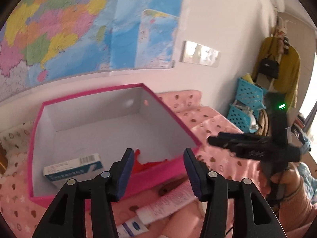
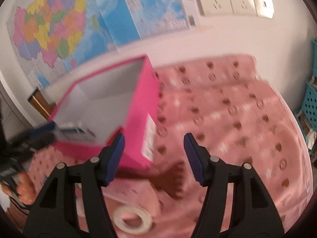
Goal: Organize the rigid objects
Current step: 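Close the right gripper on the brown back-scratcher's toothed end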
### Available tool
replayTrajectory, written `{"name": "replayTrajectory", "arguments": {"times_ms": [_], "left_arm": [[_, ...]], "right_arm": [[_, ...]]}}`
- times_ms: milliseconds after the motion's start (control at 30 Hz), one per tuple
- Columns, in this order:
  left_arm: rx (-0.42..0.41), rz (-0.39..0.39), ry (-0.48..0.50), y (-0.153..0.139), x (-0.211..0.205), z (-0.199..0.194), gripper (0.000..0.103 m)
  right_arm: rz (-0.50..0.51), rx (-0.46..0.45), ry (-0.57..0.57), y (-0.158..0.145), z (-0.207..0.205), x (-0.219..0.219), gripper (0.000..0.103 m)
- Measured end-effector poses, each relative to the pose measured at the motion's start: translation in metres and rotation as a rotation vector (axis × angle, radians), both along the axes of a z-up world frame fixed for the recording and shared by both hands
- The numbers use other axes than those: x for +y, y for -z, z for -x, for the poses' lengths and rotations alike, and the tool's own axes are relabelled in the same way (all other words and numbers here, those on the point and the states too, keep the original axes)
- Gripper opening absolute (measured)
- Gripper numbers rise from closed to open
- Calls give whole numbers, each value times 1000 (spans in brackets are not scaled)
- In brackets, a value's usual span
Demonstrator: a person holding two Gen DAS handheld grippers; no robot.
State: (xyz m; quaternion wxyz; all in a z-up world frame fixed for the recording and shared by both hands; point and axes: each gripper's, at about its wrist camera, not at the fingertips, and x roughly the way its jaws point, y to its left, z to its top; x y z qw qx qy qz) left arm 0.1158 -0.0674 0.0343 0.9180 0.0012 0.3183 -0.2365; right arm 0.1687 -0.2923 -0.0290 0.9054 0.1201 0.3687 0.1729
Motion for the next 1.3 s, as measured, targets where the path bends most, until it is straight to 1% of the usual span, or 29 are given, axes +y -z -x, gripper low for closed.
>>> {"name": "replayTrajectory", "arguments": {"times_ms": [100,200,300,333,533,567,700,733,767,900,1033,1100,1167,1233,1300], "left_arm": [[-6,-14,35,3,-10,10,55],[7,-26,67,11,-19,17,55],[53,-31,82,25,-25,16,55],[82,-30,84,32,-27,12,55],[211,-11,69,63,-29,-1,55],[230,-8,66,66,-30,-4,55],[289,-3,55,80,-33,-12,55],[303,0,55,83,-33,-14,55],[317,0,47,85,-32,-17,55],[344,11,48,91,-28,-22,57],[377,1,53,97,-29,-24,62],[403,8,43,102,-27,-26,65],[411,20,39,103,-24,-26,66],[409,13,40,103,-23,-24,66],[409,7,47,104,-24,-24,66]], "right_arm": [[-1,73,6,27,3,-10,64],[-14,126,9,47,5,-14,57],[-33,165,4,63,2,-16,54],[-37,175,2,67,1,-16,53],[-46,191,-22,75,-5,-11,45],[-47,196,-24,76,-6,-10,41],[-39,196,-28,78,-6,-10,32],[-40,195,-33,78,-5,-11,26],[-37,194,-35,78,-5,-11,24],[-62,185,-51,77,-2,-12,22],[-124,163,-89,74,1,-13,21],[-141,152,-110,72,1,-11,21],[-124,158,-97,73,0,-9,22],[-137,183,-81,78,-4,-12,22],[-141,200,-50,81,-7,-17,26]]}}
